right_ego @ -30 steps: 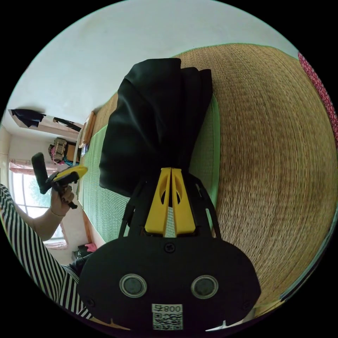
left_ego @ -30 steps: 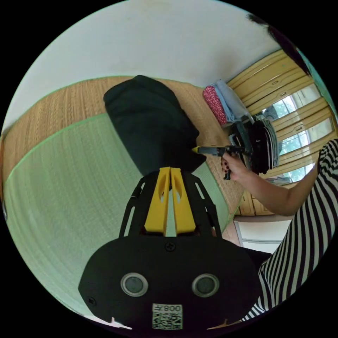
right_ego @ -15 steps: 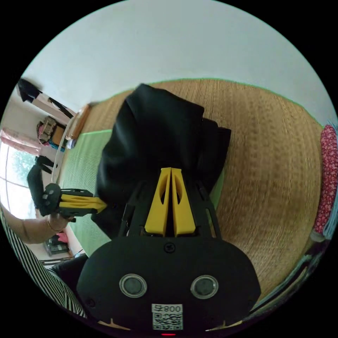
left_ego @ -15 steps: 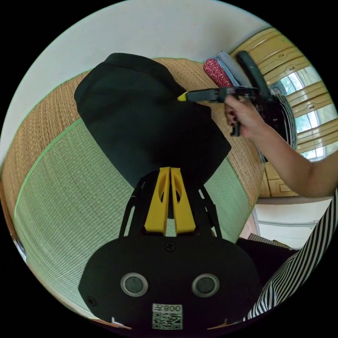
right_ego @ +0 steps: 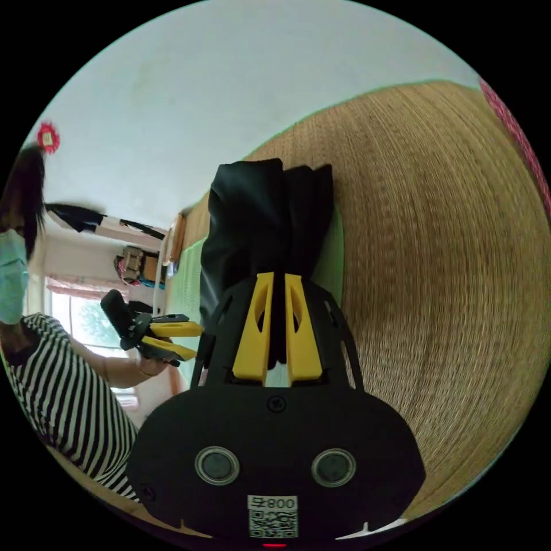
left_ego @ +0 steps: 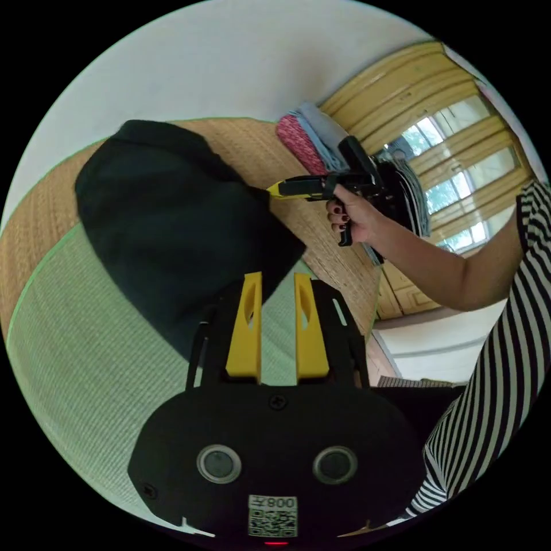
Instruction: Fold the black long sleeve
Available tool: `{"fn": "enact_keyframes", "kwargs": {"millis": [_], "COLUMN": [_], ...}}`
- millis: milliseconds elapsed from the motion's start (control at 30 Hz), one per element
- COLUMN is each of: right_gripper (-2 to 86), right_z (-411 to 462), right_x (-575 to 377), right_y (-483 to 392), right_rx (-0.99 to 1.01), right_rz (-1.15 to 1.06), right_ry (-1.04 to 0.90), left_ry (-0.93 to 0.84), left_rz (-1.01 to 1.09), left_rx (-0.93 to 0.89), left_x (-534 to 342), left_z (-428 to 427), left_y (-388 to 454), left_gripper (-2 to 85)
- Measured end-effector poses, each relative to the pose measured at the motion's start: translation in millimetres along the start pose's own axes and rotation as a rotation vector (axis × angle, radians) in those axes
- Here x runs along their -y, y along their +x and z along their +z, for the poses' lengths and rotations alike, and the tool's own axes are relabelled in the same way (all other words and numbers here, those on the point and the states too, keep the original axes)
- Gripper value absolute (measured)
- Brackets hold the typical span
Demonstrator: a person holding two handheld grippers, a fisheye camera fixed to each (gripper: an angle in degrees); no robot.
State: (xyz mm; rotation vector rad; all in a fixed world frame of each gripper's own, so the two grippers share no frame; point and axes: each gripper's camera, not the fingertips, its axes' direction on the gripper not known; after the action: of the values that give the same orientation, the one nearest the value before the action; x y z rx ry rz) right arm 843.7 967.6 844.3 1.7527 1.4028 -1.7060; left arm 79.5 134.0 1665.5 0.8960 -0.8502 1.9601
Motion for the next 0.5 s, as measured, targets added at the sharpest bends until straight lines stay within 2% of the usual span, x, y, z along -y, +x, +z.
{"fn": "enact_keyframes", "kwargs": {"millis": [133, 233, 400, 500], "right_gripper": [6.8, 7.6, 8.0, 8.1], "right_z": [3.5, 17.8, 45.6, 56.4], "right_x": [-27.2, -44.4, -59.3, -62.3], "right_y": [41.3, 71.7, 109.2, 129.0], "right_rx": [0.102, 0.24, 0.332, 0.432], "right_rz": [0.146, 0.239, 0.331, 0.367], "right_ry": [-0.025, -0.058, -0.065, -0.039], "left_ry": [-0.08, -0.16, -0.19, -0.212], "left_rz": [0.155, 0.175, 0.229, 0.341], "left_rx": [0.109, 0.203, 0.212, 0.353], "left_x": [4.3, 0.6, -13.7, -24.4], "left_z": [47.3, 75.9, 91.2, 106.0], "left_y": [40.1, 50.7, 66.7, 86.3], "left_gripper": [11.7, 11.4, 11.0, 9.8]}}
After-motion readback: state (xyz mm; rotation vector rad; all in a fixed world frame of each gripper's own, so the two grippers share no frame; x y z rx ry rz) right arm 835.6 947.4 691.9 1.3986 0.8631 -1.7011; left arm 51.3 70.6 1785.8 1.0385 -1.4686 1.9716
